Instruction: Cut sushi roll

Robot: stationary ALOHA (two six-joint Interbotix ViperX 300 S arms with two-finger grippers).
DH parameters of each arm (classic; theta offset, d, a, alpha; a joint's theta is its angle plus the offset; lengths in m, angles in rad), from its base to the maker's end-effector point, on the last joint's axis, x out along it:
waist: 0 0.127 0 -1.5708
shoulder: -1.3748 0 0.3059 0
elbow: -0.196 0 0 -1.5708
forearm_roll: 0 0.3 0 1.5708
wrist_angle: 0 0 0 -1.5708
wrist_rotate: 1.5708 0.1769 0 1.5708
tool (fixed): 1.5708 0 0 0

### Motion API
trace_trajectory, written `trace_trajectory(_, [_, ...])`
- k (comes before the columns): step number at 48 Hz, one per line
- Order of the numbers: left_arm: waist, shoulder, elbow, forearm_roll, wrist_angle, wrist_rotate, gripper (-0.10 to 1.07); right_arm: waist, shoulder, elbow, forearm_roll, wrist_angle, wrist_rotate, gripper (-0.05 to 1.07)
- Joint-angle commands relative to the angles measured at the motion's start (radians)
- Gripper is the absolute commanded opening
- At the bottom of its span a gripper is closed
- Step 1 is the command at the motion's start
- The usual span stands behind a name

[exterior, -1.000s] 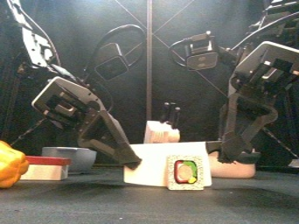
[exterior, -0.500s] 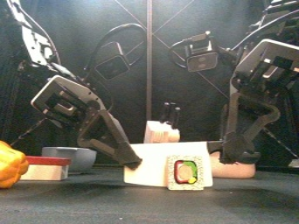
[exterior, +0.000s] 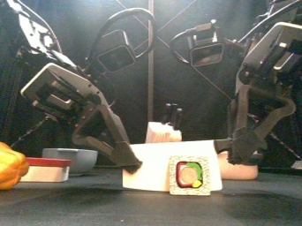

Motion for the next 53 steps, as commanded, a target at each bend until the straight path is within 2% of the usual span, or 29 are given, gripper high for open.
trace_trajectory(1, [-0.040, -0.009, 0.017, 0.002, 0.048, 0.000, 0.22, 0.017, -0.011, -0.005, 0.009, 0.011, 0.006, 0.35])
trace_trajectory(16, [-0.037, -0.054, 0.011, 0.002, 0.083, 0.003, 0.22, 0.014, -0.038, -0.008, -0.012, 0.066, 0.009, 0.35])
trace_trajectory(35, [-0.043, -0.170, 0.023, 0.002, 0.075, 0.002, 0.22, 0.032, -0.107, -0.044, -0.057, 0.107, 0.009, 0.35])
trace_trajectory(53, [-0.049, -0.170, 0.029, 0.002, 0.063, 0.002, 0.25, 0.054, -0.091, -0.052, -0.061, 0.110, 0.011, 0.35])
